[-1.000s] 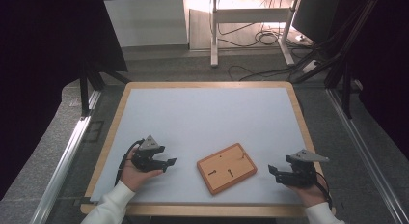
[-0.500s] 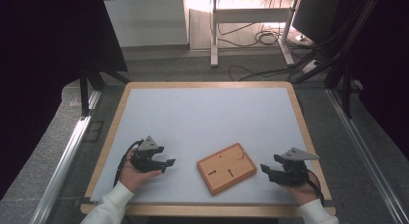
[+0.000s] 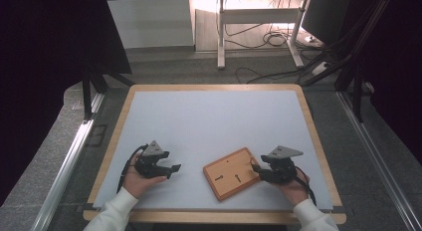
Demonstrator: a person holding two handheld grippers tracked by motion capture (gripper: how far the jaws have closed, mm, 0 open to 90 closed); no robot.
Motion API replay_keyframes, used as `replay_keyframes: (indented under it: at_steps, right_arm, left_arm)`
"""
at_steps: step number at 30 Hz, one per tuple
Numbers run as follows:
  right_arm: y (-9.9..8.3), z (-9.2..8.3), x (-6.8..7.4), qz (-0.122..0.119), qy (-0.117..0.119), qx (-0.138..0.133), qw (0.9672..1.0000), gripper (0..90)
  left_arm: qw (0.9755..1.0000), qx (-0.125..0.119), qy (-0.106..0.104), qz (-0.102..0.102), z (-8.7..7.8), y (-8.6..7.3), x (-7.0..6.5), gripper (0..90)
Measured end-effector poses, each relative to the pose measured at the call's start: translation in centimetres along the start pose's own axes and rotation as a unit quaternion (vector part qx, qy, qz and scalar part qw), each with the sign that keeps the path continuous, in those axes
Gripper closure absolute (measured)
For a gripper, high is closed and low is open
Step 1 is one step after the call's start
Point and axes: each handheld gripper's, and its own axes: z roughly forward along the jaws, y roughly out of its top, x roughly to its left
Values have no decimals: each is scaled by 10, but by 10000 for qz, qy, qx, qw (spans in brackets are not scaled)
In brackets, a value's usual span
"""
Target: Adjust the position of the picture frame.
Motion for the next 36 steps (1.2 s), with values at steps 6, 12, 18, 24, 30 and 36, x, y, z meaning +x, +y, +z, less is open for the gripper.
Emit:
replay_keyframes:
  at_steps: [6, 12, 18, 24, 30, 36]
  right_arm:
    - [9, 12, 3, -47, 41, 35, 10000, 538]
    - [14, 21, 5, -121, 20, 109, 9999, 653]
    - [17, 27, 8, -282, 5, 139, 9995, 819]
    - [18, 27, 7, -270, 22, 141, 9995, 838]
    - [19, 28, 3, -206, 144, 42, 9997, 841]
    - [27, 30, 6, -350, 103, -25, 9993, 842]
  left_arm:
    - [10000, -17, 7, -16, -1, 0, 0, 290]
    - [10000, -12, 7, -17, 0, -1, 1, 289]
    - [10000, -24, 17, -8, -1, -1, 1, 289]
    - [10000, -21, 15, -4, -1, -1, 1, 289]
    - [10000, -35, 21, -3, -1, -1, 1, 289]
    - [10000, -21, 26, 13, -2, -1, 2, 289]
